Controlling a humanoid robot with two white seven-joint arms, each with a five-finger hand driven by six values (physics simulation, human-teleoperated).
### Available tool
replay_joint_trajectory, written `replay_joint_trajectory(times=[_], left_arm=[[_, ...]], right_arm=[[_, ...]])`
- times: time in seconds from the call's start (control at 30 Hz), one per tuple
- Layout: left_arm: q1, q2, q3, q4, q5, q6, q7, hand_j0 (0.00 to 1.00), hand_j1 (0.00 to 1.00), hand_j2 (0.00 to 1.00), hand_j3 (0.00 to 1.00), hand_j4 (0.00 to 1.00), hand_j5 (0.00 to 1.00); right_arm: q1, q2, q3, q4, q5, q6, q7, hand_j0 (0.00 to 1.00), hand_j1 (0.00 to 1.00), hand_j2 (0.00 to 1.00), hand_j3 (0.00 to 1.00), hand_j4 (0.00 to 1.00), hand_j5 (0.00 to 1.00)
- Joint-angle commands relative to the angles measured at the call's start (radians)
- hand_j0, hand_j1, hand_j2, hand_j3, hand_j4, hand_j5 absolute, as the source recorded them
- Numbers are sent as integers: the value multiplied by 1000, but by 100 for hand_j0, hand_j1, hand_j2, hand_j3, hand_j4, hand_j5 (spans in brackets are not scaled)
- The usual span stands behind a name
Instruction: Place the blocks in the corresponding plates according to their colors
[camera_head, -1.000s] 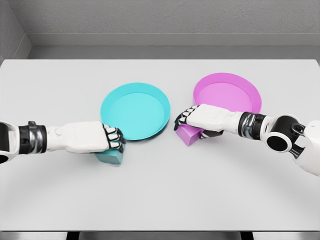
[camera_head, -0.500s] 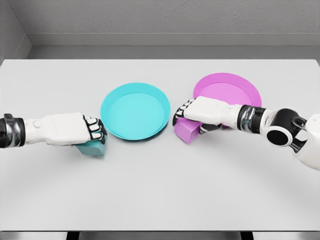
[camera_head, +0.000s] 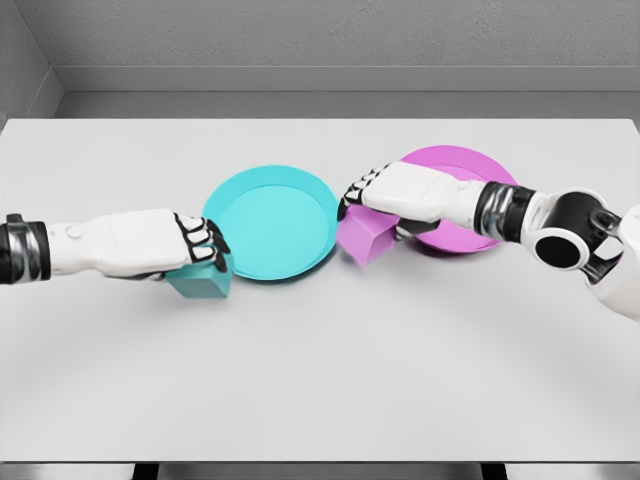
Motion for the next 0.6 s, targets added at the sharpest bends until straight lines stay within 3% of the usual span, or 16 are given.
replay_joint_trajectory(times=[0.0,0.13,0.2,0.37,0.57], left_arm=[[0,-15,7,3,37,2,0,39,39,39,39,39,39],[-38,-75,1,27,36,2,-1,28,28,28,28,28,28],[-61,-113,-3,44,33,2,-1,28,28,28,28,28,28],[-170,-202,-83,216,25,2,-4,29,29,29,29,29,29],[-196,-288,-99,319,-24,2,-12,29,29,29,29,29,29]], right_arm=[[0,-2,-26,1,-2,0,3,61,61,61,61,61,61],[0,-5,-52,7,-4,3,14,61,61,61,61,61,61],[-2,-9,-66,11,-4,3,15,61,61,61,61,61,61],[-3,-19,-101,65,-7,5,15,61,61,61,61,61,61],[-9,-20,-138,169,-10,23,14,62,62,62,62,62,62]])
